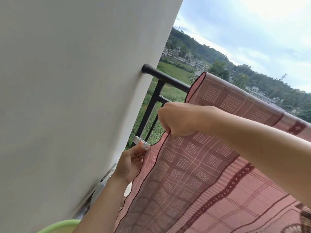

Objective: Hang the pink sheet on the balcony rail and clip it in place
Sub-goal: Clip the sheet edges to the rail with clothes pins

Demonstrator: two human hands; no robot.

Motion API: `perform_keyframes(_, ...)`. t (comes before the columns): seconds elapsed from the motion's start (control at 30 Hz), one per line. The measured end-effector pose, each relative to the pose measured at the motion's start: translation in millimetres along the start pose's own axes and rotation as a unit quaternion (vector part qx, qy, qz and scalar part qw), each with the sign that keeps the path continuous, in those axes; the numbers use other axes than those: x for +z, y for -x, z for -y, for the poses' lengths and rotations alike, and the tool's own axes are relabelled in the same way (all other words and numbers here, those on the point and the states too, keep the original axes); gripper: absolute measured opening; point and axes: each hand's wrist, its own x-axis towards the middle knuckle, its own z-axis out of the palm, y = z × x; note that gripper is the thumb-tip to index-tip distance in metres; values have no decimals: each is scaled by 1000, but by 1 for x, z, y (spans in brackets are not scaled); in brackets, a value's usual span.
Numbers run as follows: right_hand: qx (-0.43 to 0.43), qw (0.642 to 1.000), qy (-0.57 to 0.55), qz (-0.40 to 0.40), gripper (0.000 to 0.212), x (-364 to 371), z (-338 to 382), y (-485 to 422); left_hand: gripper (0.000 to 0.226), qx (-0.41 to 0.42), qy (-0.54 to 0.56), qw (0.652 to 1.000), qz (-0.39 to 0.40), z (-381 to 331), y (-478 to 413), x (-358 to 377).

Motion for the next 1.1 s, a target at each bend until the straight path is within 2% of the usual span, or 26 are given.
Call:
perform_keyframes(0.13,41,997,-65,-32,17,9,-5,-5,15,12,-51,998,42,-4,6,-5)
perform_keyframes(0.2,53,995,-74,-30,24,13,-3,-9,16,32,-128,989,62,-7,7,-6)
perform_keyframes(0.23,59,996,-65,-14,18,14,-2,-11,16,51,-174,981,65,-10,9,-7)
perform_keyframes(0.27,62,997,-47,-1,14,14,0,-12,19,72,-220,971,64,-15,12,-6)
perform_keyframes(0.37,60,998,-12,19,32,12,5,-16,26,121,-346,929,55,-34,23,-1)
perform_keyframes(0.5,58,998,-22,31,30,10,1,-20,14,157,-498,852,49,-49,37,11)
perform_keyframes(0.57,51,997,-32,39,8,10,-1,-19,14,161,-529,832,52,-52,41,15)
perform_keyframes(0.6,52,997,-38,36,7,10,-1,-18,15,162,-532,829,53,-53,43,17)
perform_keyframes(0.73,47,998,-36,22,12,12,0,-16,12,163,-552,816,58,-51,45,19)
perform_keyframes(0.8,48,998,-29,16,30,12,1,-15,11,159,-562,808,76,-49,46,18)
perform_keyframes(0.87,48,999,-22,9,33,13,1,-15,14,160,-581,793,89,-48,47,16)
perform_keyframes(0.9,51,998,-22,8,31,14,1,-14,17,172,-608,770,88,-48,47,14)
perform_keyframes(1.0,48,999,-23,0,12,15,1,-12,21,227,-711,663,62,-49,49,13)
perform_keyframes(1.1,48,999,-24,-5,10,16,1,-12,19,251,-781,570,58,-55,54,17)
